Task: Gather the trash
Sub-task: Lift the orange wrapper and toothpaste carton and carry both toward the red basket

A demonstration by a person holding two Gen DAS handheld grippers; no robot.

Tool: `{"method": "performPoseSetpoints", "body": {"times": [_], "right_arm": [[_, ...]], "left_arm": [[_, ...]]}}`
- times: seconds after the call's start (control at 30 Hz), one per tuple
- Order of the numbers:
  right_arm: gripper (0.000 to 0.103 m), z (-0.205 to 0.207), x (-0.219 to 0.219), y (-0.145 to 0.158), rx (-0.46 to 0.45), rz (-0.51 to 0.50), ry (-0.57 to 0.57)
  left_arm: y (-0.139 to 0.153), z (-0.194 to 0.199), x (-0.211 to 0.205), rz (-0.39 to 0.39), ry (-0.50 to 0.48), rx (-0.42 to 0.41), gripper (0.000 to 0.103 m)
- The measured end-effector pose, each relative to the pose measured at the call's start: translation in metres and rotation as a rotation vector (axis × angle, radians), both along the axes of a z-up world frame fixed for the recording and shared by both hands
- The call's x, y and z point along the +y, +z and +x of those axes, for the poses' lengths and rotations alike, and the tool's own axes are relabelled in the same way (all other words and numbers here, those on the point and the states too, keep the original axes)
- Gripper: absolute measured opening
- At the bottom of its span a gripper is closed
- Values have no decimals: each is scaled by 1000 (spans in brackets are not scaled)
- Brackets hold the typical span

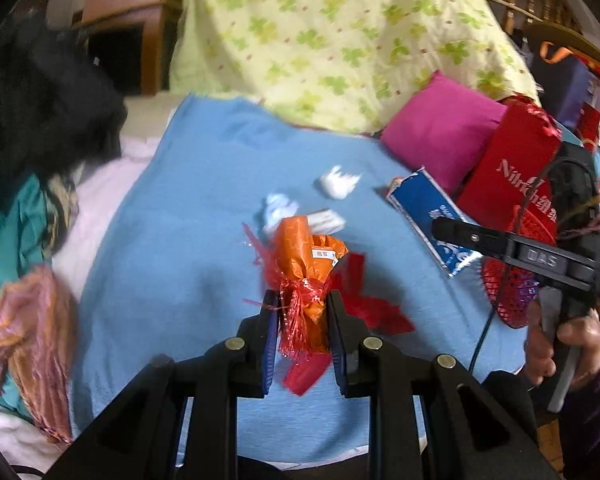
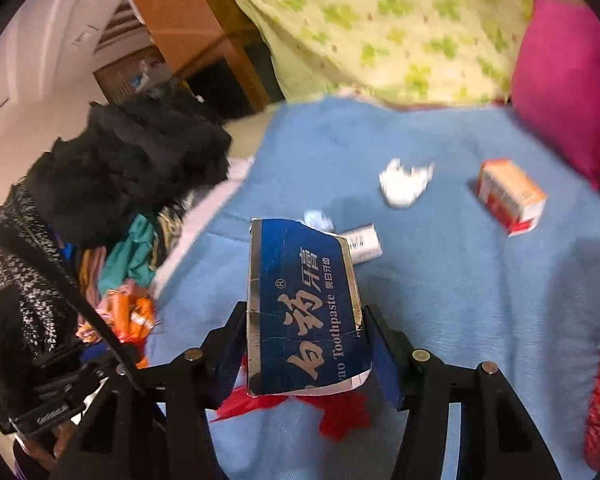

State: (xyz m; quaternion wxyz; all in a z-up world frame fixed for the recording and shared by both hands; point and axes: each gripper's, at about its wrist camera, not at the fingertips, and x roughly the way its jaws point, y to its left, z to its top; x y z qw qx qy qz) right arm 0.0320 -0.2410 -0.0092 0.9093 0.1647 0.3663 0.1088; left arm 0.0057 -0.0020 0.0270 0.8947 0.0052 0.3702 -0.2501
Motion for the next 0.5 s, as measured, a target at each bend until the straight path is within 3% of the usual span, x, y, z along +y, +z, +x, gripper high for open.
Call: {"method": "performPoseSetpoints", "body": {"times": [0.23,0.5], "right_arm": [[60,-79,-18,58,-132,4,-69],[60,-153,-53,95,-206,24,-165]], "left_arm": [[42,-44,-34,108,-13,-122,25],[70,-81,-71,176,-51,-193,25]]}}
